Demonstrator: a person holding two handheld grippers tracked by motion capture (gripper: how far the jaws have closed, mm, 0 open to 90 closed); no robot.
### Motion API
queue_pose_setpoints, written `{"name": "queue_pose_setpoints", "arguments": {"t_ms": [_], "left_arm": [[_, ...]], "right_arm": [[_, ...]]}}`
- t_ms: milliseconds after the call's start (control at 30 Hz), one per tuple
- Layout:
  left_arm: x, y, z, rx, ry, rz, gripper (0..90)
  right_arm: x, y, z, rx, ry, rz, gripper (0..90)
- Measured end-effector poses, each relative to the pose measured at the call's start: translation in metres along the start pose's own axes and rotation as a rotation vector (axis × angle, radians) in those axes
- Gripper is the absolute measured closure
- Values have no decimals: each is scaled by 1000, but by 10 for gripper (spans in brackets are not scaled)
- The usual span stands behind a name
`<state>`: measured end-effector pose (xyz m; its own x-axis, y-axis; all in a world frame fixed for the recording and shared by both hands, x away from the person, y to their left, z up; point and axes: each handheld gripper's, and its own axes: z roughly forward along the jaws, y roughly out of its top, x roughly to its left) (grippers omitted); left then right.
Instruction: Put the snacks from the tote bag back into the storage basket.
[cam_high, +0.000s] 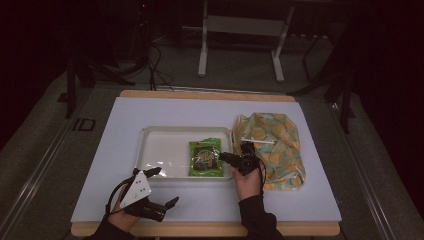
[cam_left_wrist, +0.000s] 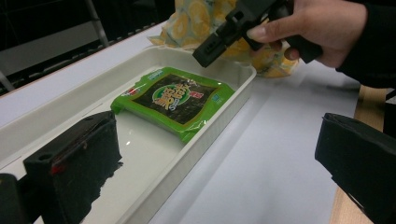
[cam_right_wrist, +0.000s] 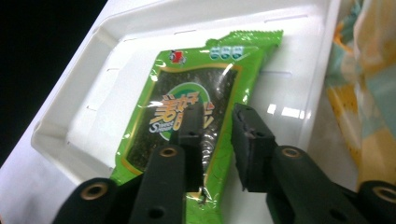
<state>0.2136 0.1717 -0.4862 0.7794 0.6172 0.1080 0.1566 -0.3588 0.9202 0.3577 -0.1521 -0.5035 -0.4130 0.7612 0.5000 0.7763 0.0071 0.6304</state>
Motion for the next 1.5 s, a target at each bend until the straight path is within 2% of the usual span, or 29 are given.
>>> {"name": "queue_pose_setpoints", "arguments": {"t_ms": [133, 333, 433, 533, 700, 767, 833, 900, 933, 1000, 1067, 1167, 1200, 1300, 1500], "left_arm": [[0, 0, 0, -1, 0, -2, 4], [0, 0, 0, -3, -1, -3, 4], [0, 0, 0, -6, -1, -6, 4], [0, 0, 0, -6, -1, -6, 4], [0, 0, 0, -7, -1, -6, 4], [0, 0, 0, -5, 0, -6, 4], [0, 0, 0, -3, 0, -5, 4], [0, 0, 0, -5, 0, -7, 4], [0, 0, 0, -5, 0, -7, 5], [0, 0, 0, -6, 1, -8, 4], [0, 0, 0, -7, 1, -8, 5], [0, 0, 0, -7, 1, -9, 4], [0, 0, 0, -7, 1, -9, 5], [0, 0, 0, -4, 1, -5, 4], [0, 0, 0, 0, 4, 0, 4]], "right_arm": [[6, 7, -4, 9, 7, -45, 650], [16, 20, -13, 1, 47, -113, 554], [20, 26, -16, 22, 40, -148, 503], [24, 33, -23, 7, 24, -191, 463], [30, 45, -33, -17, -8, -267, 302], [30, 50, -39, -33, -9, -277, 244], [29, 55, -46, -49, 16, -290, 181], [27, 58, -51, -65, 13, -304, 158], [26, 59, -54, -77, -3, -316, 141], [23, 62, -59, -93, -22, -337, 139], [19, 63, -65, -112, -12, -342, 138], [15, 65, -71, -130, -35, -384, 136], [14, 66, -74, -129, -32, -399, 136], [10, 65, -77, -120, -67, -429, 137], [2, 60, -87, -150, -97, -443, 137]]}}
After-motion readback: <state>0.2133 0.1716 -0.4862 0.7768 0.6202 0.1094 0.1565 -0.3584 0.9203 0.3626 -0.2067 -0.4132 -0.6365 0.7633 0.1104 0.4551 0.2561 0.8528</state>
